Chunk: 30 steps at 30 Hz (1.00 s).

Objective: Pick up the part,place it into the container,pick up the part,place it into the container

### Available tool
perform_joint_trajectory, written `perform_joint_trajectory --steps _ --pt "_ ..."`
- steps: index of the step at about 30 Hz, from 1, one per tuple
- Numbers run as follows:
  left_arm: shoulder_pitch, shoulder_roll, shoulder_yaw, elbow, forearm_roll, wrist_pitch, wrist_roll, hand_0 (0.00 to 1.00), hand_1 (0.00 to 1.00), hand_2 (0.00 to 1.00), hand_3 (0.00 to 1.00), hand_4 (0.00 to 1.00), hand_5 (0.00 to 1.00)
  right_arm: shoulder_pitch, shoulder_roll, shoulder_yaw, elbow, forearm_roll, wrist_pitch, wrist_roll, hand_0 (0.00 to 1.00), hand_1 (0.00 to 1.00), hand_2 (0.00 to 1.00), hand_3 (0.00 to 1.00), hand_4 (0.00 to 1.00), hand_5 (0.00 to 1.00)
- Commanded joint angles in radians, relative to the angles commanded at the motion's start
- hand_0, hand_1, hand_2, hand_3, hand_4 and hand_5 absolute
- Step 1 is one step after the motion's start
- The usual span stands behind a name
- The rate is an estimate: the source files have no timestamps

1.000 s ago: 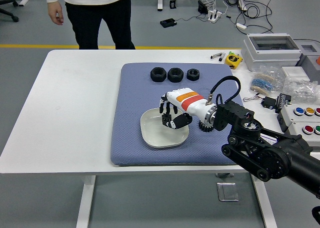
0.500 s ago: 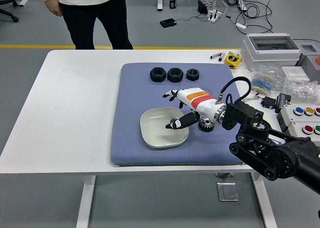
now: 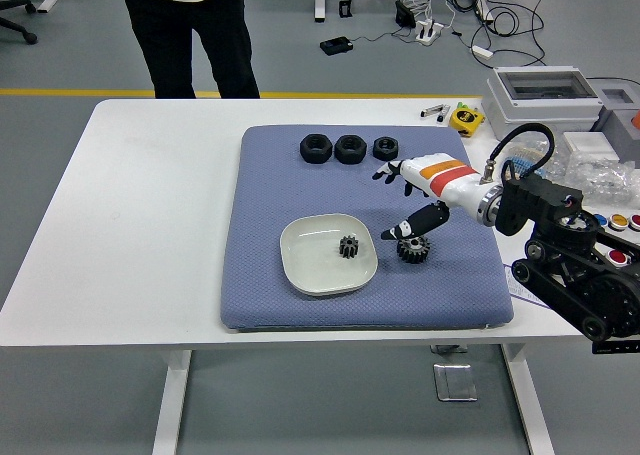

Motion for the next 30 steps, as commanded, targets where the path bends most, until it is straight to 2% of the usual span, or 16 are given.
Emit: perform_joint_trajectory --steps 6,12,18,23,24,29,30 --pt "0.0 -0.002 -0.012 -0.002 0.02 0.003 0.007 0.734 0.676 0.71 0.582 0.605 0.582 -0.028 0.005 -0.002 -0.046 -0.025 -0.005 0.009 0.505 0.599 0.714 0.792 0.998 0.393" --pt "0.0 -0.003 -0.012 -0.003 0.018 0.003 0.006 0.733 0.677 0.71 0.583 0.605 0.582 -0.048 -0.007 -0.011 -0.069 -0.033 -0.009 0.011 0.507 0.595 0.71 0.786 0.998 0.38" --pt "-0.005 0.0 -0.022 -0.007 0.039 0.004 0.012 0.733 0.677 0.711 0.582 0.605 0.583 -0.052 -0.002 -0.026 -0.12 -0.031 -0.032 0.023 0.493 0.588 0.688 0.764 0.998 0.363" --pt "-0.007 0.0 -0.026 -0.008 0.045 0.005 0.015 0.733 0.677 0.711 0.582 0.605 0.583 -0.055 0.007 -0.042 -0.135 -0.015 -0.073 0.033 0.493 0.588 0.688 0.764 0.998 0.363" --pt "-0.007 0.0 -0.025 -0.009 0.047 0.005 0.015 0.733 0.677 0.708 0.582 0.606 0.586 -0.055 0.007 -0.048 -0.133 -0.013 -0.075 0.034 0.432 0.54 0.612 0.663 0.998 0.325" --pt "-0.008 0.0 -0.021 -0.01 0.038 0.006 0.014 0.733 0.677 0.708 0.582 0.606 0.586 -0.054 0.009 -0.064 -0.124 0.002 -0.092 0.04 0.432 0.54 0.612 0.663 0.998 0.325" --pt "-0.008 0.0 -0.022 -0.01 0.039 0.006 0.014 0.732 0.675 0.706 0.582 0.604 0.584 -0.053 0.01 -0.067 -0.123 0.007 -0.095 0.04 0.355 0.492 0.549 0.581 0.971 0.321"
